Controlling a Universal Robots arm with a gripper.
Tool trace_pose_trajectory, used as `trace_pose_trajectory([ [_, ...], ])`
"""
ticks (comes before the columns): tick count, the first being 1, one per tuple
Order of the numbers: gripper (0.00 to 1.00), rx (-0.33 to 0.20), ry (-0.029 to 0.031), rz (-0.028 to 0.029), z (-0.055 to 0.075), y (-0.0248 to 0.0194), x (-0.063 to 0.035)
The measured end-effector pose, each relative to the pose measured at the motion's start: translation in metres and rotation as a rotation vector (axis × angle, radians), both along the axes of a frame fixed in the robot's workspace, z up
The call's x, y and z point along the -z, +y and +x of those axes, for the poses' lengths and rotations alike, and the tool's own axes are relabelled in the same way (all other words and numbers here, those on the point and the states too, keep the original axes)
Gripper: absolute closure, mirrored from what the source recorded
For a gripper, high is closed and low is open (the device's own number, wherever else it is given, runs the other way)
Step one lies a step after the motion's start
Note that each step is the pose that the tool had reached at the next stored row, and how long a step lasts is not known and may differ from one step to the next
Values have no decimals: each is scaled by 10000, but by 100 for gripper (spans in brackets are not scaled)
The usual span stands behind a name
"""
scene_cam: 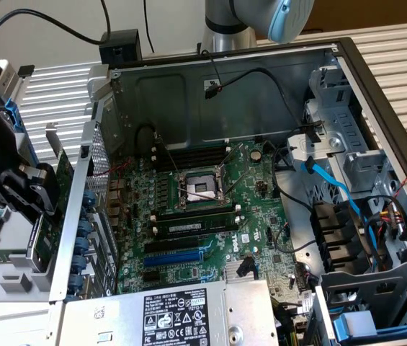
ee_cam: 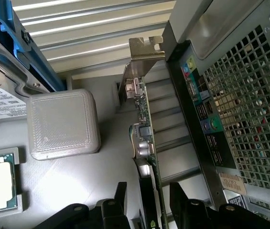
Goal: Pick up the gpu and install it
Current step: 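Pick up the gpu and move the gpu toward the slot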
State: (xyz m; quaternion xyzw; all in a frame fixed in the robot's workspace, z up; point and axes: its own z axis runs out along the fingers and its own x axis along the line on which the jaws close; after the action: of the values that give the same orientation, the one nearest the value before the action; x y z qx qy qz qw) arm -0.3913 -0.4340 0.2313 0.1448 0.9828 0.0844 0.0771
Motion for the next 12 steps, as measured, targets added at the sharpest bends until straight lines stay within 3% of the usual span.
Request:
trace_pose_trajectory([
  [6,52,-1,17,9,15,0,0],
  [12,52,0,93,23,26,-3,0],
])
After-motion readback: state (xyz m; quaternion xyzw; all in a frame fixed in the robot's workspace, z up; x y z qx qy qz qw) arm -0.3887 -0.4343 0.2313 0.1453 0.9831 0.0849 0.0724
